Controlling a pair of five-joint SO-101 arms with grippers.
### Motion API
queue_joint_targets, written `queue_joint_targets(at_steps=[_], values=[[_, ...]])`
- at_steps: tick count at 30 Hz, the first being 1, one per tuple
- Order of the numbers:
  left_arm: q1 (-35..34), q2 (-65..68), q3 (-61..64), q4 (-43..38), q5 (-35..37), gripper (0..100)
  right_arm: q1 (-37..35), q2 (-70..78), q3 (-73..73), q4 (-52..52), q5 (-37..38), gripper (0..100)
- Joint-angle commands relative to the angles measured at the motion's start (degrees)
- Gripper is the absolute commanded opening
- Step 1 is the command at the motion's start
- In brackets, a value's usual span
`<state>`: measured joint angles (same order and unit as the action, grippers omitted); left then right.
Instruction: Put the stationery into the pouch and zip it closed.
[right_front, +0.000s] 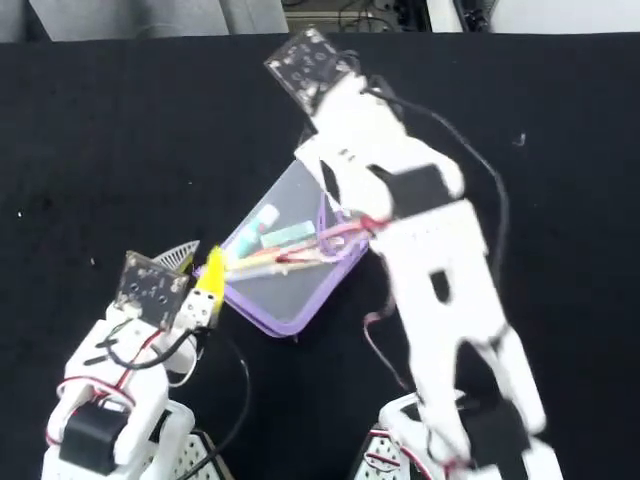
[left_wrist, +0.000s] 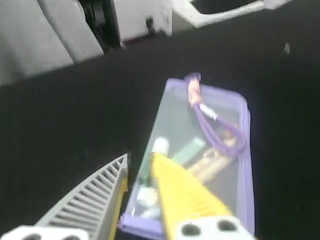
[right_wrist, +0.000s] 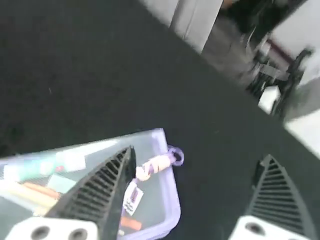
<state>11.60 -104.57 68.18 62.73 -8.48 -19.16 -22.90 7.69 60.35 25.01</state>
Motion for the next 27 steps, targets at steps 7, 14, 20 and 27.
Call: queue_joint_targets(at_steps=[7,14,20,27], values=[[-9.1,0.0,-9.63,4.31,-0.26,3,8.35,-24.48,6.37,3.08,0.26,26.5],[-16.13,-0.18,-14.99,12.48,5.19,3,14.95,-44.18,17.98,2.99,0.26,13.2],[-20.79,-0.18,-8.48,12.31,5.19,3,19.43,-60.09,30.11,3.08,0.26,12.7],[-21.05,-0.18,-0.04,9.67,5.27,3,24.79,-78.11,47.6,3.08,0.18,12.4]])
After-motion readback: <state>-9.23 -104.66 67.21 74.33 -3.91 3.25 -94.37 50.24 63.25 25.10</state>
